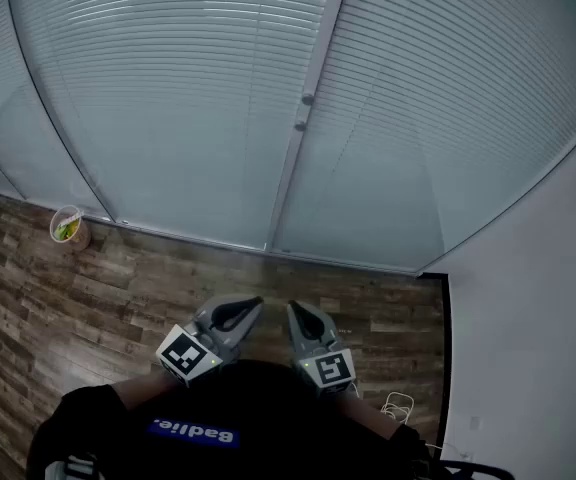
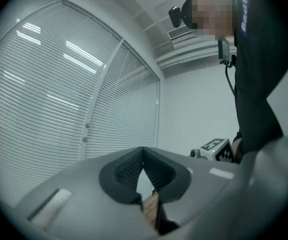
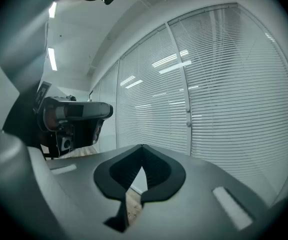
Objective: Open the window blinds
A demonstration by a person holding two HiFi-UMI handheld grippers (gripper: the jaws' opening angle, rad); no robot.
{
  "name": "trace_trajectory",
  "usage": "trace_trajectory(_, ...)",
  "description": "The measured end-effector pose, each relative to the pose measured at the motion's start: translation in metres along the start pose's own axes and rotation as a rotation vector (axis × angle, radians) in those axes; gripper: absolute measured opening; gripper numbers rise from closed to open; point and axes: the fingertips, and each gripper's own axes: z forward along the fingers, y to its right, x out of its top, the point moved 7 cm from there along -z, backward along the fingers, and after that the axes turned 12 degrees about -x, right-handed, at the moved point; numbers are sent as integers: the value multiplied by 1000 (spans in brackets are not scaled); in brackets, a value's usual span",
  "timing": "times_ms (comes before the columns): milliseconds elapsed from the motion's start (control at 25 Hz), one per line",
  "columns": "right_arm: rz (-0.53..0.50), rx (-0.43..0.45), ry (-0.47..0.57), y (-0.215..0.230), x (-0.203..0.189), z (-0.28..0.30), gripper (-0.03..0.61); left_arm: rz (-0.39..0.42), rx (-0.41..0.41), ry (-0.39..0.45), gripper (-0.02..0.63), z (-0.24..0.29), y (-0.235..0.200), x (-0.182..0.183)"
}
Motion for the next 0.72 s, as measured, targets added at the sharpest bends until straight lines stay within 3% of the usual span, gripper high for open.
trace_trajectory(720,38,11,22,23,-5,-6,2,-18,36,-25,0,21,8,-3)
